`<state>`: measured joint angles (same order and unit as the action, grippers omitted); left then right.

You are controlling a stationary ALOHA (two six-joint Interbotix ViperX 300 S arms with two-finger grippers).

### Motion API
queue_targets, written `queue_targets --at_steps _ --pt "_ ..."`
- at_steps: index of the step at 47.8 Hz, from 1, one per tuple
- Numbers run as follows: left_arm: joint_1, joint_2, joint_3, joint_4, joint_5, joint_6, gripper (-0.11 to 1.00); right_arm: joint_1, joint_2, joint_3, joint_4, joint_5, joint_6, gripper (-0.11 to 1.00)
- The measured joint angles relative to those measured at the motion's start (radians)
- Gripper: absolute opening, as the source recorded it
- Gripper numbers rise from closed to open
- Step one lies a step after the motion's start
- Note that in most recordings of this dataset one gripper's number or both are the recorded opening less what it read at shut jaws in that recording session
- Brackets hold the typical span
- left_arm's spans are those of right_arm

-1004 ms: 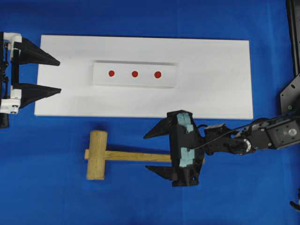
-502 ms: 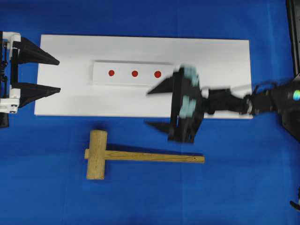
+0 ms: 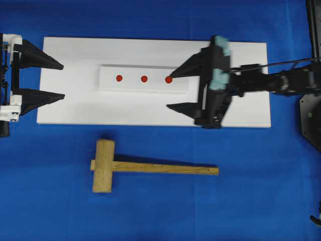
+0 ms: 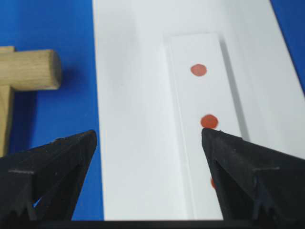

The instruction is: Hit the mark with a hammer.

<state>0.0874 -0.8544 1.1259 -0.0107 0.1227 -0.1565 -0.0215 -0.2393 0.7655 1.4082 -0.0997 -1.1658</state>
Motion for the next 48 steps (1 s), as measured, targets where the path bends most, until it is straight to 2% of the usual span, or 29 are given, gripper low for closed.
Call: queue_targets --at_steps 13,26,38,48 --pt "0.0 -0.017 0.0 0.0 0.0 0.014 0.83 0.0 -0.272 0.152 -0.017 -0.009 -0.008 0.82" --pt "0.0 -0.106 0.041 0.0 0.0 0.104 0.82 0.0 -0.52 0.295 -0.026 -0.011 -0.014 0.82" --pt "0.0 -0.224 0.084 0.0 0.014 0.149 0.82 0.0 -0.652 0.39 -0.049 -0.008 -0.018 0.82" --pt "0.0 -0.298 0.109 0.0 0.049 0.178 0.82 0.0 -0.693 0.454 -0.052 -0.008 -0.02 0.82"
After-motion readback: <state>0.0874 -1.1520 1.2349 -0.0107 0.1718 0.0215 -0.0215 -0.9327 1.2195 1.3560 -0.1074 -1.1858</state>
